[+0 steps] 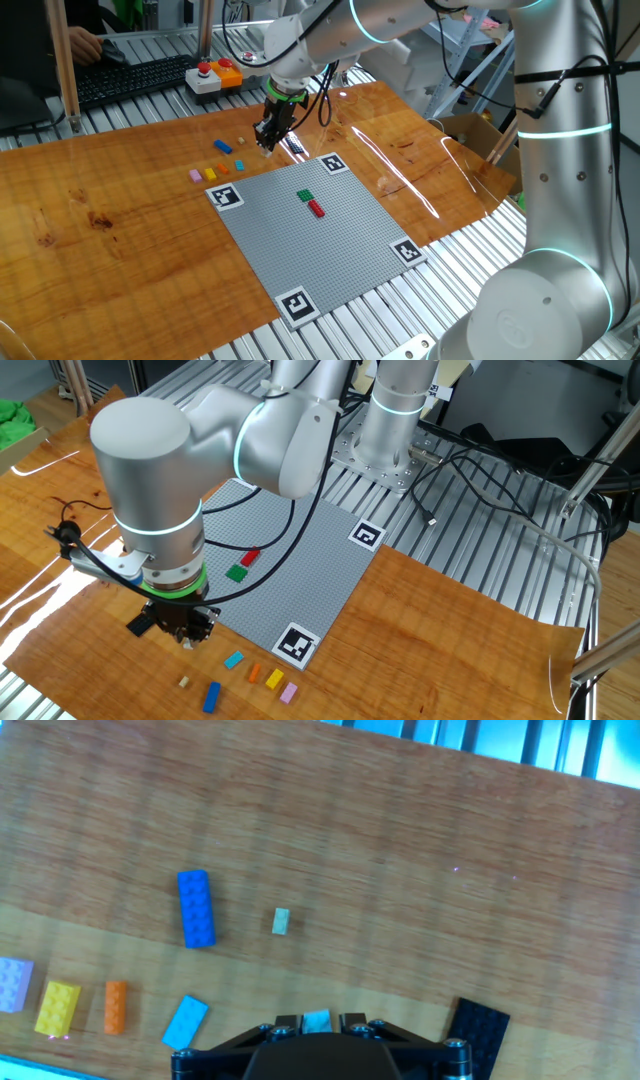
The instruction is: Stack small Lego blocks randomly, one at a time
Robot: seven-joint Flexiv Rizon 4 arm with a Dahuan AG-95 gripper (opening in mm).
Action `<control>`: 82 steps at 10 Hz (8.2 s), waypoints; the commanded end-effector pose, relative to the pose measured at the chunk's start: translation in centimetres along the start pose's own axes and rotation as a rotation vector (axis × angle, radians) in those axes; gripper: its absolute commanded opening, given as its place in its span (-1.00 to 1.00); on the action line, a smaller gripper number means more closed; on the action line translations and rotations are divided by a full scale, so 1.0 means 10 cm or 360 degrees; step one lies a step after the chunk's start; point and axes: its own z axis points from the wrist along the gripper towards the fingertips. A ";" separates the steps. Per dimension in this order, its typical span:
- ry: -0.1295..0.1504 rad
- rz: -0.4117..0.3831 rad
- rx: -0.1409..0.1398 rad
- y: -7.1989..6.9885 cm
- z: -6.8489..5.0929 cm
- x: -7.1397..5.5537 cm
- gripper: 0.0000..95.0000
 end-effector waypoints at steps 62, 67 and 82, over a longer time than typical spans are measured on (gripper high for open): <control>-0.0018 0.0684 -0.0021 0.11 -0.08 1.23 -1.00; -0.0020 0.0722 -0.0035 0.12 -0.06 1.24 -1.00; -0.0001 0.0559 -0.0042 0.14 -0.11 1.23 -1.00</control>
